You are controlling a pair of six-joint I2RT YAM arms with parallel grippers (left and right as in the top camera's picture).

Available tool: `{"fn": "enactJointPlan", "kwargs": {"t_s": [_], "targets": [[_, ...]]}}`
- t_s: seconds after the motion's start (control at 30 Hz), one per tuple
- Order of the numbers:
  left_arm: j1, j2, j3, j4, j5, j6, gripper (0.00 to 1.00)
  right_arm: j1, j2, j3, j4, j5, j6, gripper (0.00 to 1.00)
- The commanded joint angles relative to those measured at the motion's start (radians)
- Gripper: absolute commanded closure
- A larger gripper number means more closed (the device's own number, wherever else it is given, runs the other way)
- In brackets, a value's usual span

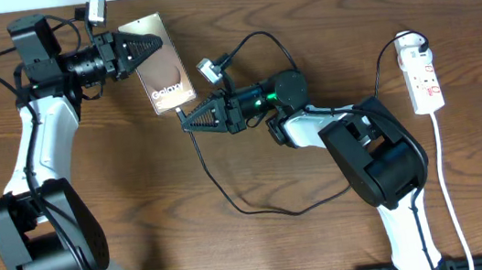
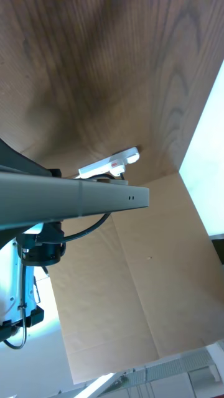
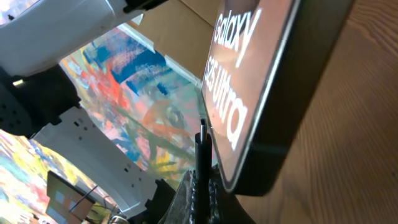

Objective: Plug charger to phone and switch on socket

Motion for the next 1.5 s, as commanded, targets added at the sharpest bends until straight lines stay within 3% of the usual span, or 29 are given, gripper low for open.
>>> {"fn": "enactJointPlan", "kwargs": {"t_s": [0.0,1.47], "targets": [[0.001,0.001,-0.006,0.009,0.032,-0.012,0.92,-0.005,0.011,0.015,0.016,-0.008,0.015,0.99],[-0.004,0.001,-0.006,0.008,0.039,-0.027,0.92,-0.017,0.011,0.015,0.008,-0.008,0.014,0.99]]}}
